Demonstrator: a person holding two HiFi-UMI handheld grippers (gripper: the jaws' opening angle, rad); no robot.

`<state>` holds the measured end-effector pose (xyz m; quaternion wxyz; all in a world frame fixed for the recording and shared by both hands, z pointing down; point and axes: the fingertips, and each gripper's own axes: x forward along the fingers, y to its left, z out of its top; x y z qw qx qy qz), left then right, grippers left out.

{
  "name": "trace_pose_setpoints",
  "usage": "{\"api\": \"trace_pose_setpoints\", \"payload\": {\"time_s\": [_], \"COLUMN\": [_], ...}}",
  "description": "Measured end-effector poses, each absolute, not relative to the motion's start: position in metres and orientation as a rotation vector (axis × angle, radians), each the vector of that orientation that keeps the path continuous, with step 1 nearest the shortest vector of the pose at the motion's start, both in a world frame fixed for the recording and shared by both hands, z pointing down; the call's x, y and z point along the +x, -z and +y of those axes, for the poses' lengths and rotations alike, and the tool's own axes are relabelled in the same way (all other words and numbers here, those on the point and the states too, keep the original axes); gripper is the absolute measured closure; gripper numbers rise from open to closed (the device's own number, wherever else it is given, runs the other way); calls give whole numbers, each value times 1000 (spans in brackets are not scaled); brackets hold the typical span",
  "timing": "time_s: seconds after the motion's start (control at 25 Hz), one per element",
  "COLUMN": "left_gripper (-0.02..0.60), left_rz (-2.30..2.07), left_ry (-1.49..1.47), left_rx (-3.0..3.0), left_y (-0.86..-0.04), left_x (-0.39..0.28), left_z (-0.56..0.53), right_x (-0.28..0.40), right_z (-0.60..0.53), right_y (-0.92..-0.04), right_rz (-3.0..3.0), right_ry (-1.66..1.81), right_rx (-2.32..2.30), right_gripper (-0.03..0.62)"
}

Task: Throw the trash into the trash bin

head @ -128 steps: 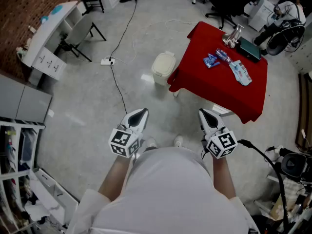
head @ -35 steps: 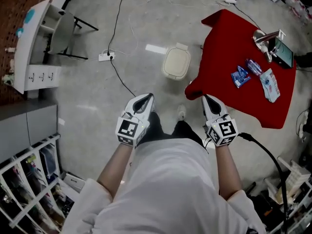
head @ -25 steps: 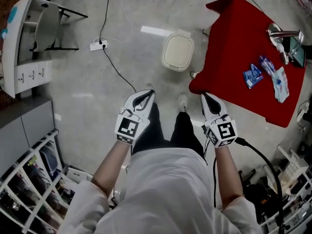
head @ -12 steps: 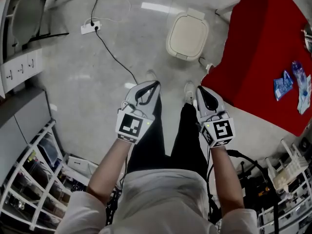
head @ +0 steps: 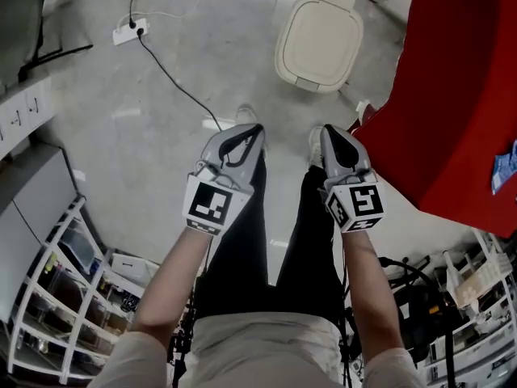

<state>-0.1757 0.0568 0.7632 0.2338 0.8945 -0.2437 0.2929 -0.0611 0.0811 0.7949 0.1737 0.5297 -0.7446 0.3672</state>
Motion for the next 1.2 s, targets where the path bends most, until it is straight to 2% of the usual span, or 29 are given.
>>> {"api": "trace_pose_setpoints", "payload": {"time_s": [0.68,1.2], "left_gripper": [578,578], "left_rz": [-624,-650], "left_ry": [-865,-854], "left_rx": [2414,2404], "left_y": [-871,-884], "left_x": [-178,-185], "left_z": [56,49], "right_x": [-70,-62], "right_z": [64,64], "right_y": [-970,-1022], "right_rz": [-1916,-1665], "right_ry": [-1080,-1042], "right_rx": [1449,1410], "right_gripper": [594,592]}}
